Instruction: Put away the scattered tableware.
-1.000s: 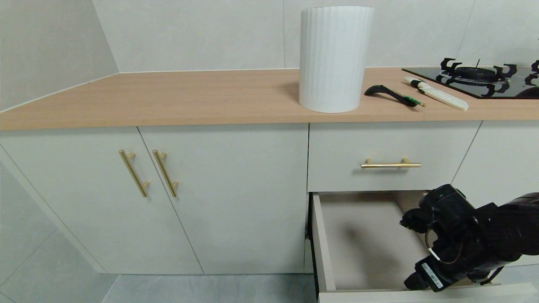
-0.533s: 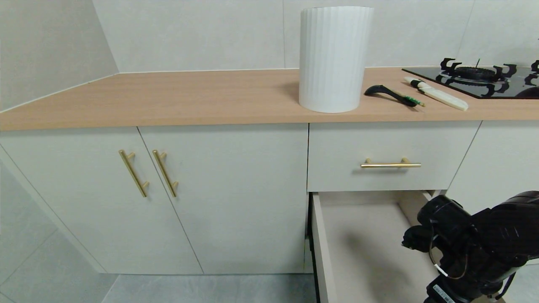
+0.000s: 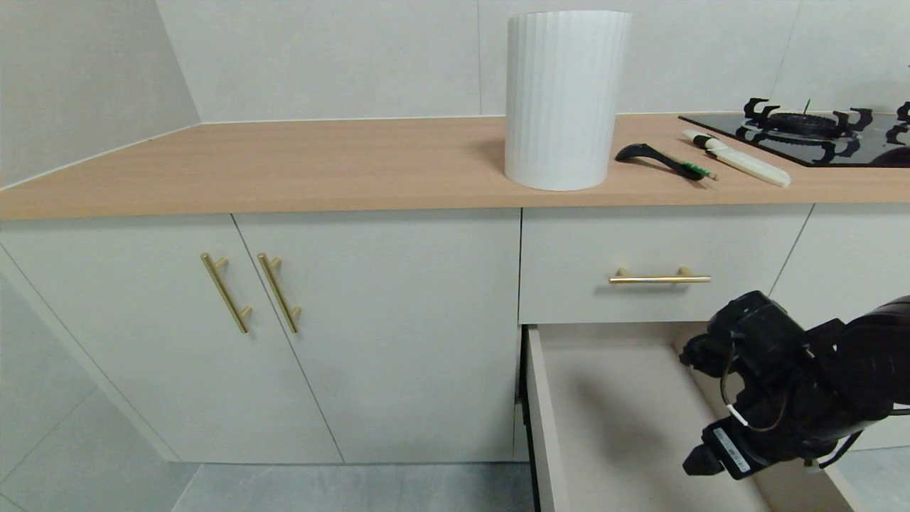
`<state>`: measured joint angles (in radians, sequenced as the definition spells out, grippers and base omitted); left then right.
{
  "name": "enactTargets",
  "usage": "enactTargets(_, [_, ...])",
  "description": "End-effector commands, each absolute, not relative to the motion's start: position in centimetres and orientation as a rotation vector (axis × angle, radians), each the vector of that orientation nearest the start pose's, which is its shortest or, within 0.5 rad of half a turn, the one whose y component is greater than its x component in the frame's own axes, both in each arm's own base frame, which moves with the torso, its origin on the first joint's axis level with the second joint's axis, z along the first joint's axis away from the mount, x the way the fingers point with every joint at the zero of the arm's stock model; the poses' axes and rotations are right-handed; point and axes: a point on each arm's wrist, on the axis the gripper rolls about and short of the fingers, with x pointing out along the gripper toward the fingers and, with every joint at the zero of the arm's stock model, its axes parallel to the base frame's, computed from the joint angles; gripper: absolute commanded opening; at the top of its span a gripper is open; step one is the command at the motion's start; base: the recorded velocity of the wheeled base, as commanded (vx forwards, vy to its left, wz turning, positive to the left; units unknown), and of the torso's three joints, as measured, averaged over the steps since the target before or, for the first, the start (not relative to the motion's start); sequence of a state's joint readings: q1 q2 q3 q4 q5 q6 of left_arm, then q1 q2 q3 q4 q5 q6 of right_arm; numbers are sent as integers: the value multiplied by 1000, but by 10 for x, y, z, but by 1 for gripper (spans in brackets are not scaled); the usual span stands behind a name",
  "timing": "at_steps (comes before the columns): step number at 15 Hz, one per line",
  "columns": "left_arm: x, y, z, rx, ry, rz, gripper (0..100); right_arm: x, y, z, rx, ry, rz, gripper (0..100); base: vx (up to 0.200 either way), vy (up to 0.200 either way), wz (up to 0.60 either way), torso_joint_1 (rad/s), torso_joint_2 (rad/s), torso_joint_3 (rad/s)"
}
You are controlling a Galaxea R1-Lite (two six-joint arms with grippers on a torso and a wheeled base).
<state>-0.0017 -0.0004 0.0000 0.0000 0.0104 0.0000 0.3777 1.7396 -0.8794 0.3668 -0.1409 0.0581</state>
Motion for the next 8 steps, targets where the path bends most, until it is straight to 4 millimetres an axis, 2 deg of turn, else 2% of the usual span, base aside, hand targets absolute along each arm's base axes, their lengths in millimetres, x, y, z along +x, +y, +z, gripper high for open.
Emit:
enactTargets(1, [-23, 0, 75, 0, 0, 9, 100, 236, 90, 147, -187, 1034, 165, 100, 0, 0, 0, 0, 0, 0])
enactTargets(5, [-23, 0, 75, 0, 0, 9, 100, 231, 88, 180, -78, 799, 170, 100, 0, 0, 0, 0, 0, 0])
enactTargets(8, [-23, 0, 75, 0, 0, 9, 100, 233, 86, 181, -45, 757, 154, 100, 0, 0, 0, 0, 0, 0])
